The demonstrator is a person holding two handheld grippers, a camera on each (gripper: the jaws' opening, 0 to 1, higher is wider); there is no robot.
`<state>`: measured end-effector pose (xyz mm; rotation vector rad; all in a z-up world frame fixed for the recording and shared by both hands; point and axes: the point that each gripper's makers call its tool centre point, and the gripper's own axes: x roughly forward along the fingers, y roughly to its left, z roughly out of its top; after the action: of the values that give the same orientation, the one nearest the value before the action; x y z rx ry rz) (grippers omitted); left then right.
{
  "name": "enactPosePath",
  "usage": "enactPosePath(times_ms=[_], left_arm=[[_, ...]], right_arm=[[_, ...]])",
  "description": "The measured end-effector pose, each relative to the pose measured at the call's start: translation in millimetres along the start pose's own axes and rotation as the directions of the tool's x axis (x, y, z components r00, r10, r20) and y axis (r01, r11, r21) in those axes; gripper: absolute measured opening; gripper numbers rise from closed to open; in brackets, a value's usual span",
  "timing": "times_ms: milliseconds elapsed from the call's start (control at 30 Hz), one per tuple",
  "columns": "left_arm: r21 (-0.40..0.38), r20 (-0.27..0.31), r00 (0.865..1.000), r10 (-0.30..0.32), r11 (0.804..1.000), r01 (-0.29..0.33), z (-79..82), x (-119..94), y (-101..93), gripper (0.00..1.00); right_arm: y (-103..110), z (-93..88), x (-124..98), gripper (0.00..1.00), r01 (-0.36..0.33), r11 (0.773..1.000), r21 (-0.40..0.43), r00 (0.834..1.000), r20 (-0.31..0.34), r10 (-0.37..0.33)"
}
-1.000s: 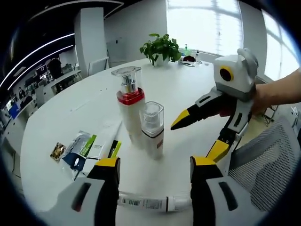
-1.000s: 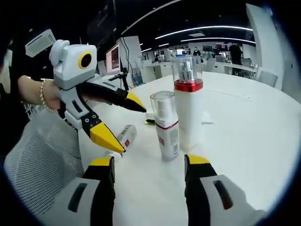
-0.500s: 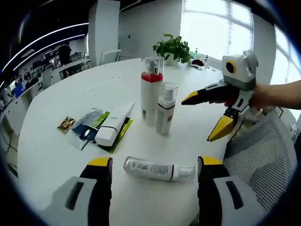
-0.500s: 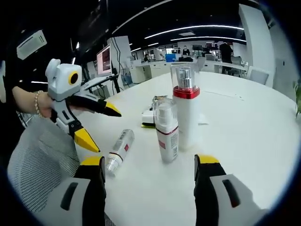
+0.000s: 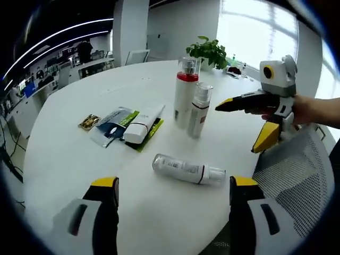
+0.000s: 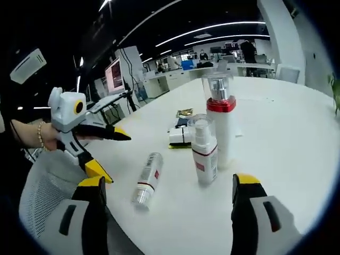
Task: Arrange the skincare products in the storage area until every visible bottle or jar stands upright without overlapping.
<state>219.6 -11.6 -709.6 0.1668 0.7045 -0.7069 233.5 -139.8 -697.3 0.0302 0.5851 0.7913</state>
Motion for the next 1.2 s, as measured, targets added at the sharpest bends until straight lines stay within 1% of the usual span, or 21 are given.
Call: enactPosePath(times_ms=[100,167,267,300,400,467,500,633,700,767,867,1000,1067,1100,1133,1167,1200], left_arm=[[-0.008,-0.01,1.0,0.019,1.0,-0.019,-4.3,-5.1,2.4,0.86],[-0.025,-0.014,0.999,0.033,0.999,-0.033,-6.6,-8.6,6.7,0.88],[-0.047,-0.019,0.999,0.05,0.998,-0.051,-12.3,-16.3,9.7,0.91],[-0.048,-0.022,0.998,0.052,0.997,-0.053,-14.3,-18.0,10.4,0.92],[-0.054,-0.035,0.998,0.045,0.997,-0.046,-20.1,-22.4,10.2,0.96],[-0.059,-0.035,0.999,0.036,0.997,-0.038,-23.2,-26.4,11.2,0.99],[-0.074,-0.024,1.0,0.009,0.997,-0.011,-23.3,-28.3,6.9,0.99],[-0.111,-0.005,1.0,-0.004,0.994,0.003,-25.6,-37.5,4.9,0.99],[-0.117,-0.001,1.0,-0.003,0.993,0.003,-27.9,-40.9,6.8,0.99],[-0.13,0.007,1.0,0.0,0.992,0.001,-29.6,-47.8,4.8,0.99],[-0.143,0.02,1.0,0.0,0.99,0.003,-32.8,-56.7,5.6,0.99],[-0.144,0.018,1.0,0.011,0.99,-0.008,-42.3,-64.3,8.4,0.99],[-0.155,0.009,1.0,0.016,0.988,-0.014,-45.2,-66.1,8.2,0.98],[-0.154,0.002,1.0,0.016,0.988,-0.015,-44.5,-66.1,7.9,0.99],[-0.151,0.009,1.0,0.018,0.988,-0.017,-41.9,-65.7,8.4,0.99],[-0.141,0.03,0.999,0.019,0.99,-0.014,-36.3,-65.4,7.8,0.99],[-0.139,0.031,0.999,0.016,0.99,-0.012,-35.0,-64.7,7.4,0.99]], right_arm=[[4.9,-2.0,-2.1,1.0,0.001,1.0,0.025,1.0,-0.007,-0.001],[8.7,-4.9,-3.5,1.0,0.005,1.0,0.024,1.0,-0.02,-0.005],[8.8,-7.3,-4.7,1.0,0.01,1.0,0.013,0.999,-0.037,-0.009],[8.8,-9.9,-6.3,1.0,0.013,1.0,0.007,0.999,-0.05,-0.012],[10.8,-9.6,-10.1,1.0,0.017,1.0,0.002,0.999,-0.052,-0.017],[11.3,-5.0,-15.1,1.0,0.018,1.0,0.01,0.999,-0.037,-0.017],[11.8,-4.7,-16.5,1.0,0.02,1.0,0.012,0.999,-0.037,-0.019],[12.5,-10.1,-20.2,1.0,0.02,1.0,0.015,0.999,-0.043,-0.019],[13.0,-10.8,-23.3,1.0,0.029,1.0,0.008,0.999,-0.045,-0.029],[12.9,-9.7,-24.2,1.0,0.03,1.0,0.007,0.999,-0.044,-0.03],[16.6,-9.5,-26.0,1.0,0.019,1.0,0.012,0.999,-0.049,-0.019],[20.8,-10.0,-27.9,1.0,0.016,1.0,0.0,0.998,-0.053,-0.016],[23.5,-11.1,-27.2,1.0,-0.003,1.0,-0.009,0.998,-0.061,0.003],[23.8,-11.0,-26.4,1.0,-0.007,1.0,-0.008,0.998,-0.061,0.007],[23.9,-11.0,-26.2,1.0,-0.008,1.0,-0.007,0.998,-0.061,0.007],[24.2,-11.3,-26.1,1.0,-0.009,1.0,-0.008,0.998,-0.064,0.009],[24.2,-11.1,-26.1,1.0,-0.01,1.0,-0.007,0.998,-0.063,0.009]])
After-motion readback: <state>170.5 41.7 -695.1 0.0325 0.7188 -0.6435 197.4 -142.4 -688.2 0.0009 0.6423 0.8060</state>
